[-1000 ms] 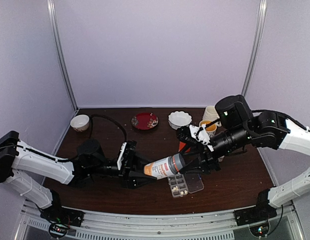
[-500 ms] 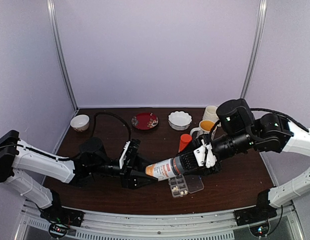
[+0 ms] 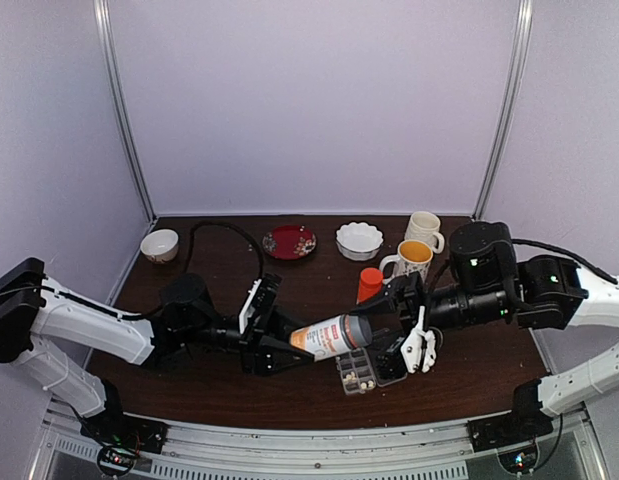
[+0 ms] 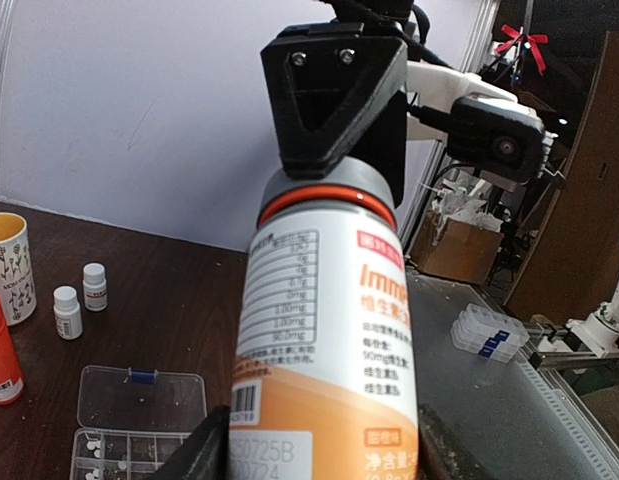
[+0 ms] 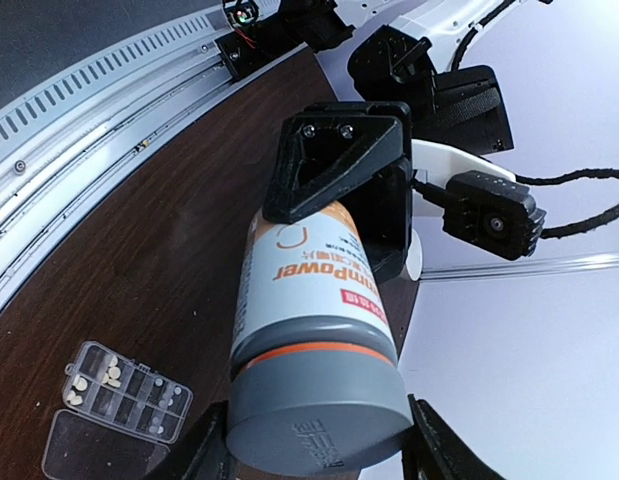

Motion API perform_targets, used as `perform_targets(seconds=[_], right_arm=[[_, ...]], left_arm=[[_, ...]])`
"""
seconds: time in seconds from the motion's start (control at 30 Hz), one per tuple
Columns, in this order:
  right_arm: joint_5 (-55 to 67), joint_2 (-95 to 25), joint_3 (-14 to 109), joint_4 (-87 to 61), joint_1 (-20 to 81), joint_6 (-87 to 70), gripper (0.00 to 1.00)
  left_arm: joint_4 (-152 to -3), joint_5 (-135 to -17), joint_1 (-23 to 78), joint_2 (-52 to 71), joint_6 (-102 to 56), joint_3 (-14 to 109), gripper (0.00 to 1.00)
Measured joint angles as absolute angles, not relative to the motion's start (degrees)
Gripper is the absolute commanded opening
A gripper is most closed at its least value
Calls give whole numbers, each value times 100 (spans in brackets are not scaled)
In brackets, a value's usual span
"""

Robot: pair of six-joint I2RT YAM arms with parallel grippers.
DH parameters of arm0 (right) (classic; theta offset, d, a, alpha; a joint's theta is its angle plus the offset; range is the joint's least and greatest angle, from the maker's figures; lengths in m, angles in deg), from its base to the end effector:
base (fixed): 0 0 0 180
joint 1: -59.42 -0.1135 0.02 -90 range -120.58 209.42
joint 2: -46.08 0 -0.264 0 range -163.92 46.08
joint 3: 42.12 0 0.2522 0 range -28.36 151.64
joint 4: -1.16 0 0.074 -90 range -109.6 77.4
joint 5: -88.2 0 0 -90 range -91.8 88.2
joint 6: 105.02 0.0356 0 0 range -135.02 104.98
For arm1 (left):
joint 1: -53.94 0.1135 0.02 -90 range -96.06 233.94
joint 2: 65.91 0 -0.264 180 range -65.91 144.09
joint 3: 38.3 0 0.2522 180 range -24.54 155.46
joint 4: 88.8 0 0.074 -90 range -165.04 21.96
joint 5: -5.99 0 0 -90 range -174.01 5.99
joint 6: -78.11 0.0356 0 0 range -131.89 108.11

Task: Sort the pills into containers
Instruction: Screw the lid of the pill bottle onto the pill bottle.

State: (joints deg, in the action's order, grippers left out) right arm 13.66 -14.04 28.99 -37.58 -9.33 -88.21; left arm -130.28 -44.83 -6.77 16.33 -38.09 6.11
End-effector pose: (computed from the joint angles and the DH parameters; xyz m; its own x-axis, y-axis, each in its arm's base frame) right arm 0.0752 0.2196 0.3401 0.8929 -0.2494 -0.3748 -0.4461 -0.3780 -0.8113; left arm 0.1198 -0.2595 0.2269 -0.4067 0.0255 -0.9132 0.8971 -0.1776 -0.4045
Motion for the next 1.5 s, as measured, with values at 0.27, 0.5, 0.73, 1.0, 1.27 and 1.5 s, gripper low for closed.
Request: perform_targets(seconds=[0.27, 0.5, 0.73, 1.0, 1.27, 1.5], right_arm=[[1408, -2162, 4140, -4901, -918, -7289, 4], [1392, -2720, 4912, -5666, -907, -4629, 6], [1545, -3122, 5202, -6144, -795, -2011, 2], [2474, -3087, 4700, -5554, -400, 1253, 0], [3370, -2573, 3089, -3458, -19, 4903, 2], [3547, -2527, 2907, -3014, 114, 6463, 50]], left_arm=[[-12912, -4404, -561, 1436, -3569, 611, 4], [-11893, -4818, -567, 894, -2563, 624, 3], [-10707, -5314, -615, 599, -1304, 795, 2], [-10226, -5766, -659, 479, -321, 804, 0], [-9802, -6031, -657, 481, 339, 843, 0], [-9747, -6223, -637, 444, 586, 889, 0]])
